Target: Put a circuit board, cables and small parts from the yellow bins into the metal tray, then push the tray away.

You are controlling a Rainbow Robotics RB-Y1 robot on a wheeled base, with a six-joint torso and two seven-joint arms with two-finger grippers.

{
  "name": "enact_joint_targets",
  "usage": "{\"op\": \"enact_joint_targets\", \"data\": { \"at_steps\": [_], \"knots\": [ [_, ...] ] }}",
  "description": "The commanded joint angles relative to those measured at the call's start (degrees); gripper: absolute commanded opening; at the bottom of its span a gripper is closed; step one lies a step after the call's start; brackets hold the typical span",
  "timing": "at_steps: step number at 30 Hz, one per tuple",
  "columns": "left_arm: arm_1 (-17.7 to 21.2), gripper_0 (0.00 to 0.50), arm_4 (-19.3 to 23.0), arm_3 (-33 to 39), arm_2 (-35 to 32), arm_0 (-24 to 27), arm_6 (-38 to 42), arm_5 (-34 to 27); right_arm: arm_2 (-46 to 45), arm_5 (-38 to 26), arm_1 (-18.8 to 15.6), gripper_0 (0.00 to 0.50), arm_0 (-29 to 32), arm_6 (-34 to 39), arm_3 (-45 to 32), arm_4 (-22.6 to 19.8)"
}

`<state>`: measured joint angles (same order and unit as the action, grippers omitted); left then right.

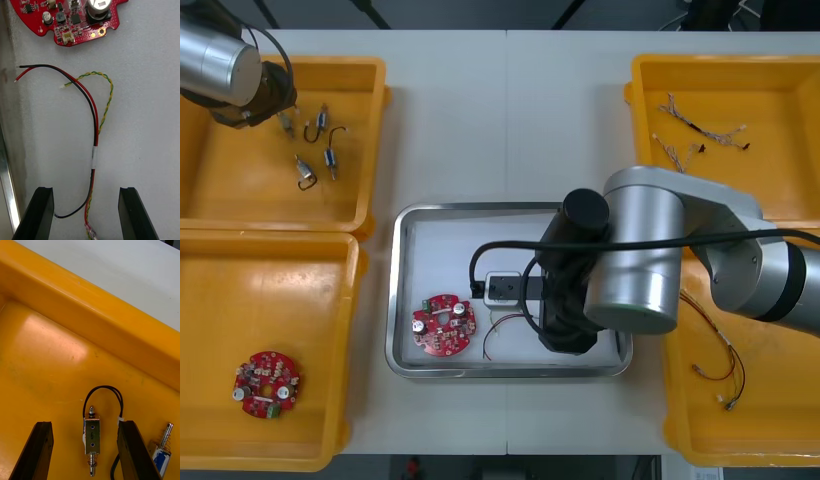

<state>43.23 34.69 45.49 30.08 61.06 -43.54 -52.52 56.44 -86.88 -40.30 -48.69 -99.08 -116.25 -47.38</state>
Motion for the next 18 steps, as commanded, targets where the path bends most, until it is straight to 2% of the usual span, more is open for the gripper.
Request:
{"op": "enact_joint_targets", "data": {
  "at_steps": [1,6,11,18],
  "knots": [
    [-1.13,0.5,0.11,-0.93,3.23,3.63,-0.59,2.43,-8.81,-4.35,-0.05,0.5,-1.58,1.96,-2.05,-4.03],
    [-1.84,0.5,0.46,-3.57,3.76,3.63,-0.85,5.41,-15.05,-7.78,-1.19,0.5,-1.58,8.72,-2.05,-8.43],
    [-1.92,0.5,0.46,-4.36,3.85,3.63,-1.46,5.5,-20.15,-9.18,-4.18,0.5,-1.06,17.34,-2.23,-12.73],
    [-2.01,0.5,1.96,-4.53,5.78,3.63,-1.55,5.5,-27.26,-11.21,-7.78,0.5,2.55,27.62,-4.87,-14.31]
  ]
}}
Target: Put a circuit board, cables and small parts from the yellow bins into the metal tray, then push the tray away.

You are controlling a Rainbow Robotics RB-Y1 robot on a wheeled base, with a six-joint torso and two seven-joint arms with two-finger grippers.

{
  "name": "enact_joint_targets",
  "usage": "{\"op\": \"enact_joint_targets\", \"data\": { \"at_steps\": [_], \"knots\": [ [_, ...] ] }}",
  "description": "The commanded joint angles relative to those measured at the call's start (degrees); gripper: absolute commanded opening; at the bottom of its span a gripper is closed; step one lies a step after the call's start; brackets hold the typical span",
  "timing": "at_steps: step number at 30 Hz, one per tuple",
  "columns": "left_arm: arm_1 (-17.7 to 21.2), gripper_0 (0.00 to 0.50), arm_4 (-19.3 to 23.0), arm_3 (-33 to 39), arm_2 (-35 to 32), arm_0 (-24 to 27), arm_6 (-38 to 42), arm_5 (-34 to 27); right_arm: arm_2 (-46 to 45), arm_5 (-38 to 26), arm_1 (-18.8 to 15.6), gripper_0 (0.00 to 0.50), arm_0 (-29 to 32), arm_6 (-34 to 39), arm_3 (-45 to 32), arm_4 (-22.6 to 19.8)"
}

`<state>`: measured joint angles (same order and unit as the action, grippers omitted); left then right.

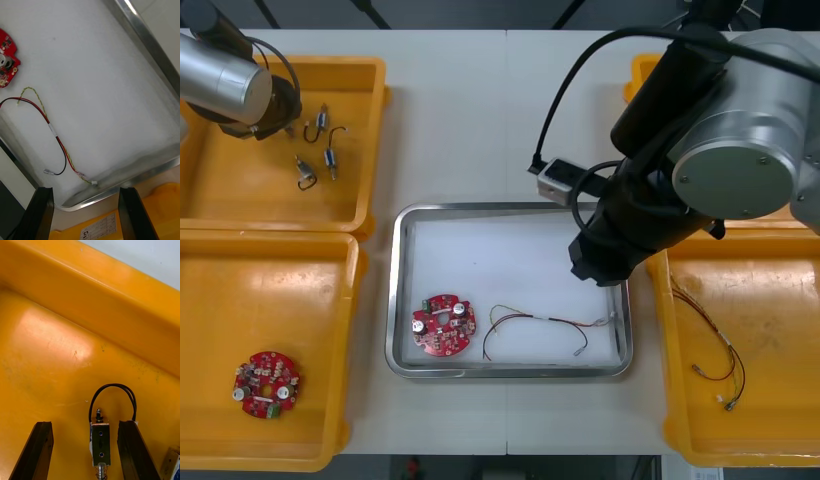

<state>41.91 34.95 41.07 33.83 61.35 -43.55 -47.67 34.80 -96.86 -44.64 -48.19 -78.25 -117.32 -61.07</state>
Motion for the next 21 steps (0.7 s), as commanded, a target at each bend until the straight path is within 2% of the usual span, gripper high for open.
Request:
{"op": "enact_joint_targets", "data": {
  "at_steps": [1,12,19,20,21],
  "knots": [
    [-0.6,0.5,2.06,-0.12,2.12,3.34,-1.54,0.73,-6.67,-1.57,-4.14,0.5,2.75,8.64,-4.5,-0.63],
    [-0.6,0.5,2.93,-0.82,3.52,3.34,-2.07,0.73,-17.57,-4.21,-11.35,0.5,10.92,22.97,-7.75,-2.39],
    [-0.87,0.5,3.2,-1.08,3.61,3.34,-2.68,0.82,-22.4,-4.91,-13.81,0.5,14.09,24.9,-5.91,-2.56],
    [-0.87,0.489,3.37,-1.08,3.52,3.34,-2.77,0.82,-23.19,-5.0,-14.16,0.5,14.26,24.64,-4.85,-2.74],
    [-0.87,0.438,3.46,-1.08,3.61,3.34,-2.86,0.82,-23.55,-5.0,-14.34,0.5,14.26,24.38,-3.97,-2.83]
  ]
}}
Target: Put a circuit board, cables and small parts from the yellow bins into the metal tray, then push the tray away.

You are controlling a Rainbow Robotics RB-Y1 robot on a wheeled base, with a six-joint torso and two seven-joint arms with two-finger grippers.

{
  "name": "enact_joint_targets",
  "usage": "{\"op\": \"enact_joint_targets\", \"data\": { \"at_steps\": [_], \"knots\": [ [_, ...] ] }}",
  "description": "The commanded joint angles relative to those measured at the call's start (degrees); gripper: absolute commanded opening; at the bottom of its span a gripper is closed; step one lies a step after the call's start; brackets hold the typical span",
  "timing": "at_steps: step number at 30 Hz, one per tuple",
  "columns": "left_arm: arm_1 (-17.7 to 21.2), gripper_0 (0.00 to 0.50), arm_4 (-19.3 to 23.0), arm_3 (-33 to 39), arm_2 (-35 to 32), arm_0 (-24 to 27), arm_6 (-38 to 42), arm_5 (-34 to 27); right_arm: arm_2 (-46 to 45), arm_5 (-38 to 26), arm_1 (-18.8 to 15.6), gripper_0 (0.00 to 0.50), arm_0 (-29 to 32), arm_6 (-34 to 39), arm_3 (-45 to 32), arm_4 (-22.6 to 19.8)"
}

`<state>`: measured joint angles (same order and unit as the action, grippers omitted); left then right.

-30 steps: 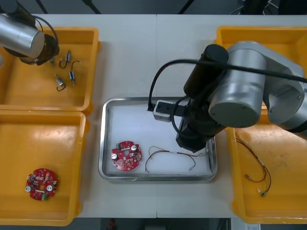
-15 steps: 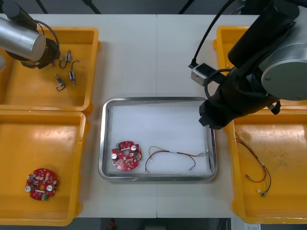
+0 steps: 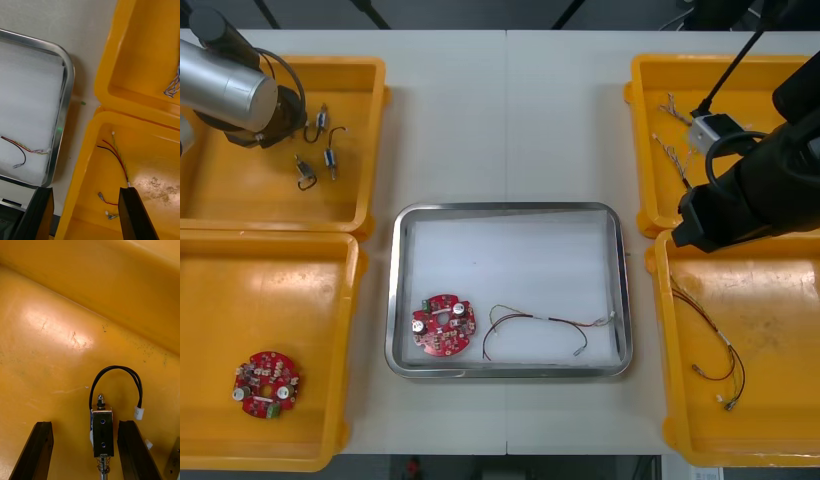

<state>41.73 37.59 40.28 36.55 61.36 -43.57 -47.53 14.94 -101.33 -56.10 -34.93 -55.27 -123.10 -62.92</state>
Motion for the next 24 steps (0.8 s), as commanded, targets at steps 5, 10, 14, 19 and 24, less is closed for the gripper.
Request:
{"op": "enact_joint_targets", "data": {
  "at_steps": [5,10,14,19,24],
  "knots": [
    [-0.69,0.111,0.91,-0.29,0.9,3.24,-3.18,0.68,-5.89,-0.36,-3.22,0.5,0.92,-1.42,6.64,-0.72],
    [-0.69,0.0,0.91,-0.29,0.81,3.24,-3.53,0.68,-6.77,0.34,-3.4,0.5,-0.05,-7.13,12.62,-0.36],
    [-0.69,0.0,0.82,-0.29,0.81,3.24,-3.89,0.68,-6.77,1.22,-3.4,0.5,-1.72,-11.08,17.89,-0.1],
    [-0.07,0.0,1.96,-0.2,0.81,3.33,-4.33,0.68,-5.98,1.57,-3.05,0.5,-5.15,-15.92,24.49,-0.19],
    [2.12,0.0,4.69,1.73,0.37,3.33,-5.29,-1.95,-3.08,2.36,-2.26,0.5,-8.93,-18.64,30.2,0.16]
  ]
}}
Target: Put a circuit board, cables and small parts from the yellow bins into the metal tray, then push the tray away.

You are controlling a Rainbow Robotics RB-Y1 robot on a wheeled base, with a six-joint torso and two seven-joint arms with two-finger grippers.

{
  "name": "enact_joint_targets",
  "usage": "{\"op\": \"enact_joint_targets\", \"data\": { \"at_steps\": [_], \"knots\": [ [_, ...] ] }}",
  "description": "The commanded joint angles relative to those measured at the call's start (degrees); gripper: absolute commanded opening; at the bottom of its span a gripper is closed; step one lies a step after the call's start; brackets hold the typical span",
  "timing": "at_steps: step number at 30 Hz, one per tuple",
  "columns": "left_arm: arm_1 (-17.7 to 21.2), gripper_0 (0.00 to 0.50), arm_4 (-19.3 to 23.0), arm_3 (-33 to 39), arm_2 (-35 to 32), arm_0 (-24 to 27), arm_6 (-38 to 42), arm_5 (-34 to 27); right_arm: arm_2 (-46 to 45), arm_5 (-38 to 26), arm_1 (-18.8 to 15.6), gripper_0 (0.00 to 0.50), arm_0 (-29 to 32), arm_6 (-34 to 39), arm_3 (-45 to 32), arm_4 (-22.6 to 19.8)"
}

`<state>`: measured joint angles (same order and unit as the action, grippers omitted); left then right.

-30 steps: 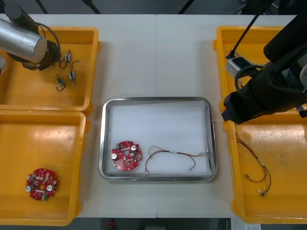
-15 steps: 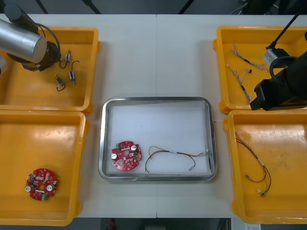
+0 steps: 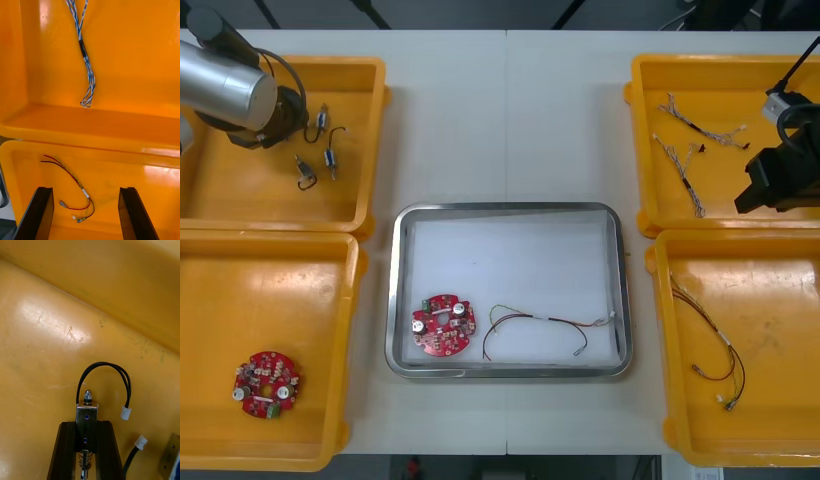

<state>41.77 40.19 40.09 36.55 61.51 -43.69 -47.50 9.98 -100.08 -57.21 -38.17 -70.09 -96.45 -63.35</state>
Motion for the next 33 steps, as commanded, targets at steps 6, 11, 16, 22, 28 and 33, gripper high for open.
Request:
{"op": "enact_joint_targets", "data": {
  "at_steps": [6,11,16,22,28,33],
  "knots": [
    [5.95,0.0,4.37,7.38,-3.59,3.18,-9.48,-11.39,5.66,3.76,-0.09,0.5,-9.21,-4.7,7.86,3.15],
    [9.03,0.0,7.88,10.28,-6.31,3.18,-14.23,-17.01,5.75,4.28,1.93,0.5,-11.23,-5.58,12.34,4.47],
    [11.75,0.0,9.64,14.32,-9.57,3.8,-16.69,-25.8,6.19,5.08,3.51,0.5,-13.69,-6.81,16.64,5.52],
    [13.69,0.0,11.05,18.98,-13.7,4.24,-16.42,-34.94,7.51,7.1,5.09,0.5,-17.03,-8.13,22.01,6.13],
    [15.0,0.0,12.28,23.46,-17.56,4.24,-15.72,-43.38,7.86,9.47,6.94,0.5,-19.4,-9.71,26.84,7.98],
    [16.06,0.0,15.27,26.36,-18.27,4.24,-14.49,-48.04,8.12,12.37,8.43,0.5,-21.25,-13.67,30.79,9.91]
  ]
}}
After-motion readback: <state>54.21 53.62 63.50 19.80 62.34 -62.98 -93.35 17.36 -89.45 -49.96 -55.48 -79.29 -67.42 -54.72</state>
